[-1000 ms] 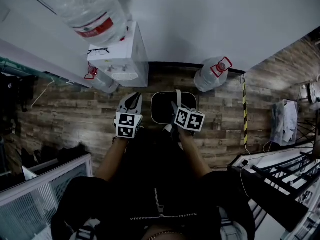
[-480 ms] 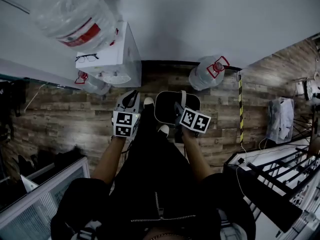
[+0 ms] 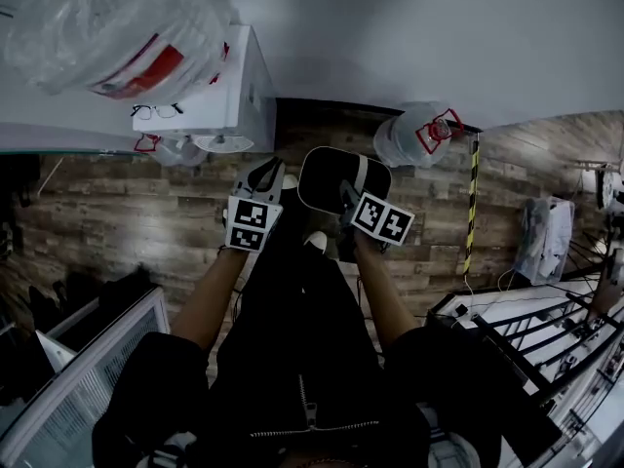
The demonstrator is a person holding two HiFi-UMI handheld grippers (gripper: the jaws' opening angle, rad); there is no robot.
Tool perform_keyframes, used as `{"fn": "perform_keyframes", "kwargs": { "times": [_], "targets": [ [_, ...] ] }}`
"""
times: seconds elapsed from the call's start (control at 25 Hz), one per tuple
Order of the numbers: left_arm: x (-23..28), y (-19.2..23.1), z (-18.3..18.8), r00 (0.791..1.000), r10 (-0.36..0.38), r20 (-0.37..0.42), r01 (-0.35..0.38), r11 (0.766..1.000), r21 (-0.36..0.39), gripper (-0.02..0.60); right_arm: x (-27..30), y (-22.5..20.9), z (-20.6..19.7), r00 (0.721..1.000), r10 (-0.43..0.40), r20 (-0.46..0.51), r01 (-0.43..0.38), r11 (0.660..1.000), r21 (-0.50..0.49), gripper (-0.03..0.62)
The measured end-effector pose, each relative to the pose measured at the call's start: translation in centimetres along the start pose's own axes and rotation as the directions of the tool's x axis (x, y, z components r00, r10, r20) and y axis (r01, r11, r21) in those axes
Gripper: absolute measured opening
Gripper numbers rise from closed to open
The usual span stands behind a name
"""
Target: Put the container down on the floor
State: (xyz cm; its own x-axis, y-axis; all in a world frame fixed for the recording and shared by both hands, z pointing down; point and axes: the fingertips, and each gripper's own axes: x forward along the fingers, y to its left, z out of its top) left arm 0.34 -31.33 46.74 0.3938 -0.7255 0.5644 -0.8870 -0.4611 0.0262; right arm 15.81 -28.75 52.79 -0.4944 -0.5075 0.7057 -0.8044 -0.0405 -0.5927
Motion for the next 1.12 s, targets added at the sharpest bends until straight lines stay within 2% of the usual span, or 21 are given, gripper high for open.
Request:
{"fn": "perform_keyframes", "kwargs": {
  "times": [0.24, 0.56, 0.76, 1.0, 1.12],
  "targets": [
    [2.3, 1.6, -1.0, 1.0, -0.008, 0.004, 0.008, 1.0, -0.018, 0.038, 5.0, -0.3, 1.2, 0.999, 0.02, -0.025, -0.02, 1.0, -0.001, 0.043],
    [6.4, 2.9, -5.1, 1.0, -0.022, 0.016, 0.023, 0.999, -0.035, 0.038, 12.2, -1.4, 1.5, 0.995, 0.041, -0.089, -0.046, 0.998, -0.051, 0.043],
    [9.4, 4.2, -8.3, 1.0, -0.014, 0.025, 0.014, 1.0, 0.007, 0.038, 16.8, -3.0, 1.1, 0.992, 0.054, -0.115, -0.062, 0.996, -0.066, 0.043],
    [11.9, 6.1, -11.6, 0.999, 0.015, 0.051, -0.013, 1.0, -0.027, 0.028, 21.9, -4.3, 1.3, 0.989, 0.095, -0.116, -0.101, 0.994, -0.047, 0.044],
    [13.2, 6.0, -13.4, 0.998, -0.023, 0.061, 0.026, 0.999, -0.048, 0.019, 24.5, -5.1, 1.0, 0.988, 0.106, -0.115, -0.112, 0.993, -0.045, 0.044]
  ]
}}
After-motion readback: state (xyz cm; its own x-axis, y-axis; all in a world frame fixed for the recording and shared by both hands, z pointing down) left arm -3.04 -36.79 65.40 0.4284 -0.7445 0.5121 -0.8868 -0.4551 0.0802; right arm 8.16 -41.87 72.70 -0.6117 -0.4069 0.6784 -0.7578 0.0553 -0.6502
